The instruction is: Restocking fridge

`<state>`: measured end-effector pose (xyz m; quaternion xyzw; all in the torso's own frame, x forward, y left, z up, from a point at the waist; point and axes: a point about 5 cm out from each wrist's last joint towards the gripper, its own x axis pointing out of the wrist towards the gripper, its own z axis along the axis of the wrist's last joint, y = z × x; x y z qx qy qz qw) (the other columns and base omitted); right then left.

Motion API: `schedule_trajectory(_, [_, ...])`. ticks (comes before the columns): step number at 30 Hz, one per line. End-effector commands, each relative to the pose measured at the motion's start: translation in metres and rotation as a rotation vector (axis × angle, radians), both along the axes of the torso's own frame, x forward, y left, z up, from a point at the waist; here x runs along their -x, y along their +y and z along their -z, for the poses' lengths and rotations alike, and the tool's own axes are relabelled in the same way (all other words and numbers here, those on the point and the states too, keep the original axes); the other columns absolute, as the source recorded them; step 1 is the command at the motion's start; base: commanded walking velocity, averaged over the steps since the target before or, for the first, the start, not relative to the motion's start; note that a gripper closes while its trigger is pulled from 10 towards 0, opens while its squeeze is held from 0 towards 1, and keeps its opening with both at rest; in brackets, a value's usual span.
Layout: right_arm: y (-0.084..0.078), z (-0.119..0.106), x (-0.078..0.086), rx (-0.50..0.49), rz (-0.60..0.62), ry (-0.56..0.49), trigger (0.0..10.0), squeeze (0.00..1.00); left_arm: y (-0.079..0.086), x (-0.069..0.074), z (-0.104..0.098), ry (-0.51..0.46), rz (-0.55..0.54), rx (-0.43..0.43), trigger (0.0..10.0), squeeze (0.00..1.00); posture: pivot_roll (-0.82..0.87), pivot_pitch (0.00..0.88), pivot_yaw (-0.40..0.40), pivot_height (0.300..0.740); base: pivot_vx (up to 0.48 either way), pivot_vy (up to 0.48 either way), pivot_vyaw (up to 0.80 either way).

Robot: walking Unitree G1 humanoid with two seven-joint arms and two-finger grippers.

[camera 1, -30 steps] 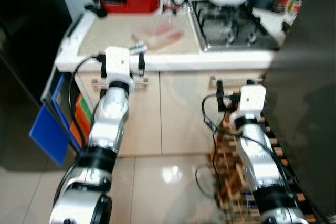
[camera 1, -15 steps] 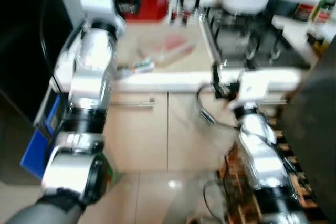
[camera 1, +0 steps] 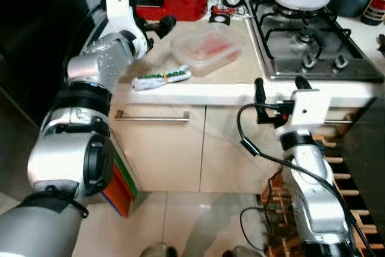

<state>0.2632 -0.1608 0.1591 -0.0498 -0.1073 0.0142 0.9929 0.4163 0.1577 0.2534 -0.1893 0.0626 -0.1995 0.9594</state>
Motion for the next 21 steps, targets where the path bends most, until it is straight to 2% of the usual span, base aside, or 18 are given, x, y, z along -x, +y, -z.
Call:
schedule_trajectory(1, [-0.003,-0.007,0.004,0.005,-0.017,-0.004,10.0,0.0,-0.004,-0.001,-0.005,0.012,0.023,0.058,10.0,0.0,-0.24,0.123,-0.026,0.74,0.0,0.0,0.0])
schedule_trajectory(7, [-0.009,-0.009,0.007,0.018,-0.026,0.032,10.0,0.0,-0.001,-0.002,-0.004,0.026,0.021,0.141,10.0,0.0,-0.25,0.142,-0.06,0.74,0.0,0.0,0.0])
schedule_trajectory(12, [-0.006,-0.009,0.009,0.015,-0.031,0.042,10.0,0.0,-0.001,-0.002,-0.001,0.035,0.024,0.149,10.0,0.0,-0.24,0.153,-0.047,0.74,0.0,0.0,0.0])
schedule_trajectory(21, [-0.001,-0.004,0.016,-0.01,-0.018,0.068,10.0,0.0,-0.016,-0.004,-0.004,0.047,0.07,0.15,10.0,0.0,-0.24,0.161,-0.017,0.74,0.0,0.0,0.0])
